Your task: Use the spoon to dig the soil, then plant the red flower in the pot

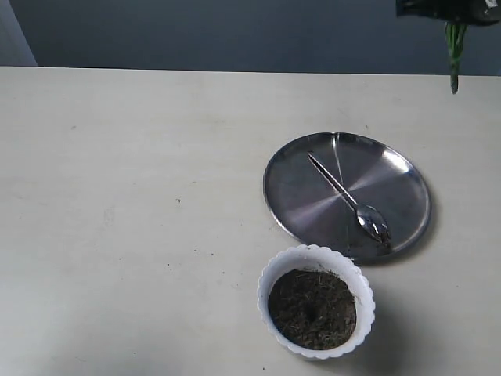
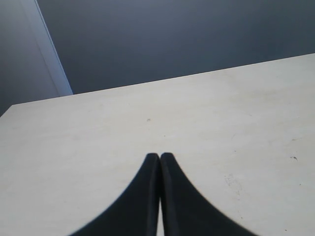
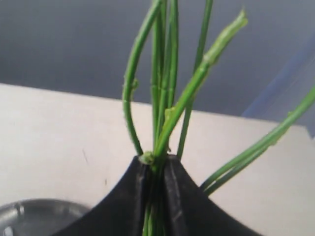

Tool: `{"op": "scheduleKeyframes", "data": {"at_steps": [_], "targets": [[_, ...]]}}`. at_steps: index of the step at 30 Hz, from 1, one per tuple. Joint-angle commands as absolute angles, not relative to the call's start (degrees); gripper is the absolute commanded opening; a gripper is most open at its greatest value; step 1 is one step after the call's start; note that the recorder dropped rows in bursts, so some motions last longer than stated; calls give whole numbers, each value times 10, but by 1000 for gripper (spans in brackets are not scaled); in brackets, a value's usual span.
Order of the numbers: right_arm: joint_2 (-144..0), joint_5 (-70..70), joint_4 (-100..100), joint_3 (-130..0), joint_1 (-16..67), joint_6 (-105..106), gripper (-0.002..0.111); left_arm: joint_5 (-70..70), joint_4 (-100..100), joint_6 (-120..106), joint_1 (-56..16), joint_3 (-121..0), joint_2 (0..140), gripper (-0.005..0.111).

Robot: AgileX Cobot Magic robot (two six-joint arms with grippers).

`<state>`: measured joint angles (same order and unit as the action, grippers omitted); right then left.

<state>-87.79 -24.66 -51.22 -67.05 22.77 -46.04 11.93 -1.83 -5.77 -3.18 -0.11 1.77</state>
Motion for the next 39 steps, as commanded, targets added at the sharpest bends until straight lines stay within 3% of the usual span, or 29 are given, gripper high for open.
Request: {"op": "scheduleKeyframes", "data": {"at_steps": [1,7,12,15,20,23,27,39], "targets": [[-937,-195,-170,-683,168,-181,-1,115,-18,-56,-30,0,13,0],[-957,-227,209,-680,165,113,-1,115,-18,-56,-30,0,13,0],[-920,-83,554,-646,200,425,-1,115,-18,-56,-30,0,13,0],[-887,8,635,-600,239,535,-1,115,-18,-56,-30,0,13,0],[-820,132,573,-474,287,451,-1,115,-18,-56,-30,0,13,0],[-773,187,343,-401,315,186,-1,115,-18,-56,-30,0,13,0],[-746,379,-13,-280,335,-179,-1,115,-18,-56,-30,0,13,0],[-746,459,-115,-111,368,-189,-1,115,-18,-56,-30,0,13,0]]}}
